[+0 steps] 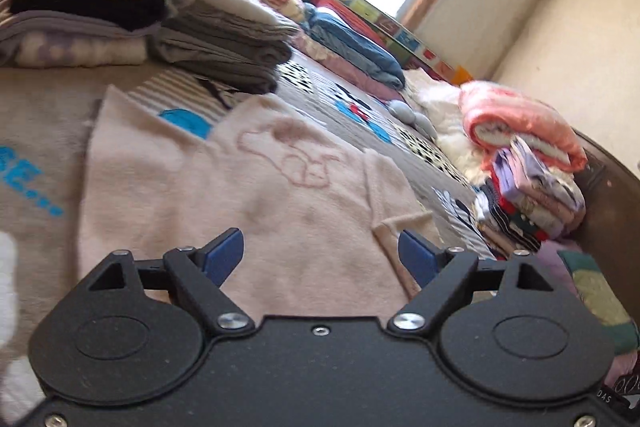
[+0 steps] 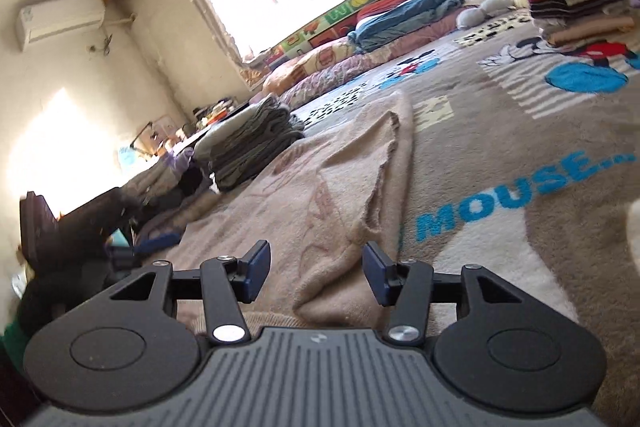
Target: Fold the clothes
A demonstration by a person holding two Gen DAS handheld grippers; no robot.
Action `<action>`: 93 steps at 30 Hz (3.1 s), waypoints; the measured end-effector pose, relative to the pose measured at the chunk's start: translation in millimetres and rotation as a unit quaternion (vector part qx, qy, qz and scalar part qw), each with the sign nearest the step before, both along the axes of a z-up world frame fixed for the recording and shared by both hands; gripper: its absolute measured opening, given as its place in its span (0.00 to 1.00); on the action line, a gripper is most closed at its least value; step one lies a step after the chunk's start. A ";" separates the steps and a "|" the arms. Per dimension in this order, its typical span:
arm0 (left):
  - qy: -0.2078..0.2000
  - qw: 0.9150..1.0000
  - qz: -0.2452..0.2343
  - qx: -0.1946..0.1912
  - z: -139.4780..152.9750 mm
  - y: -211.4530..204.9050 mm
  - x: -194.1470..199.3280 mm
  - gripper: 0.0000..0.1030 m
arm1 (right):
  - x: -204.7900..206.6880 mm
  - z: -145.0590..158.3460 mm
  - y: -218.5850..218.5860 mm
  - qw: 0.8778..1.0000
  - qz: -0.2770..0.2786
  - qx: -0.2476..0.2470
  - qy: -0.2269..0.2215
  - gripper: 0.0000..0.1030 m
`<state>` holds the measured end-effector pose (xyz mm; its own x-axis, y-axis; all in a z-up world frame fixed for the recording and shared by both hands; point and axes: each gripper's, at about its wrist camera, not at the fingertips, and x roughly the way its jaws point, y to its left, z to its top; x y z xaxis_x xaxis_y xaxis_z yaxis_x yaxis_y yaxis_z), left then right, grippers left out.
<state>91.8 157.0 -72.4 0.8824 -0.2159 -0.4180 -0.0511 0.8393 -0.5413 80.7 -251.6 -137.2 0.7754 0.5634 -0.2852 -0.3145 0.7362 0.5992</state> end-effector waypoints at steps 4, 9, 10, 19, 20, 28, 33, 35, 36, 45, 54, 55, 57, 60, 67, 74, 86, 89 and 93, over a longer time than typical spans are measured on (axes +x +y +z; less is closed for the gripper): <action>0.031 0.995 0.074 -0.066 -11.4 52.1 -20.0 0.82 | 6.3 -6.6 -29.6 0.995 -0.045 0.086 0.034 0.52; 0.067 0.979 0.141 -0.128 -34.9 96.3 -42.3 0.71 | 13.7 -14.7 -45.8 0.985 -0.059 0.155 0.040 0.61; 0.068 0.977 0.143 -0.144 -38.6 101.8 -45.1 0.69 | 15.7 -16.0 -44.7 0.985 -0.059 0.155 0.043 0.63; 0.087 0.965 0.113 -0.219 -56.7 98.5 -42.1 0.47 | 23.4 -11.1 -5.4 0.996 0.022 0.089 0.022 0.63; 0.091 0.964 0.108 -0.227 -58.8 95.6 -41.3 0.46 | 23.2 -9.5 -0.1 0.996 0.034 0.079 0.017 0.63; 0.087 0.963 0.111 -0.232 -76.4 103.3 -20.6 0.16 | 20.5 -6.0 28.7 0.996 0.088 0.025 0.001 0.63; 0.073 0.966 0.099 -0.227 -78.0 101.9 -12.3 0.10 | 13.4 0.5 59.4 0.989 0.131 -0.051 -0.038 0.63; 0.062 0.972 0.111 -0.197 -67.6 97.3 -20.3 0.08 | 5.7 3.8 84.0 0.981 0.152 -0.103 -0.069 0.61; 0.054 0.974 0.115 -0.187 -62.2 95.4 -24.9 0.08 | 2.7 6.0 97.8 0.975 0.158 -0.135 -0.084 0.60; 0.068 0.971 0.119 -0.195 -69.5 101.6 -26.0 0.07 | 5.6 26.0 252.2 0.893 0.278 -0.297 -0.191 0.51; 0.053 0.972 0.093 -0.209 -71.8 109.4 -6.8 0.25 | -4.8 -4.0 304.2 0.861 0.328 -0.338 -0.189 0.60; 0.050 0.973 0.091 -0.206 -72.0 108.6 -3.4 0.25 | -9.9 -4.1 304.0 0.857 0.330 -0.343 -0.197 0.60; 0.046 0.975 0.093 -0.195 -72.1 105.8 0.6 0.23 | -17.0 -3.7 304.0 0.851 0.336 -0.348 -0.207 0.60; 0.045 0.980 0.104 -0.165 -69.7 99.6 3.2 0.05 | -19.7 -1.9 301.7 0.849 0.344 -0.343 -0.205 0.61; 0.009 0.992 0.106 -0.068 -36.8 77.4 2.0 0.04 | -24.8 23.7 244.4 0.877 0.352 -0.281 -0.165 0.60; -0.046 0.996 0.067 0.025 -1.9 30.7 5.1 0.04 | -22.9 27.2 116.8 0.951 0.288 -0.096 -0.055 0.60; -0.095 0.971 -0.069 0.206 9.7 -101.1 18.6 0.04 | -6.9 13.5 24.6 0.980 0.180 0.081 -0.031 0.62; -0.106 0.961 -0.102 0.233 7.5 -130.5 21.7 0.04 | -0.5 12.8 23.5 0.980 0.173 0.091 -0.032 0.62; -0.100 0.947 -0.158 0.261 -4.4 -162.4 23.8 0.04 | 7.7 11.6 10.7 0.981 0.148 0.120 -0.034 0.61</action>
<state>115.6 -5.3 -76.7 0.8811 -0.2920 -0.3720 0.3063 0.9517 -0.0216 88.3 -241.0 -125.6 0.5806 0.8111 -0.0701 -0.5381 0.4470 0.7146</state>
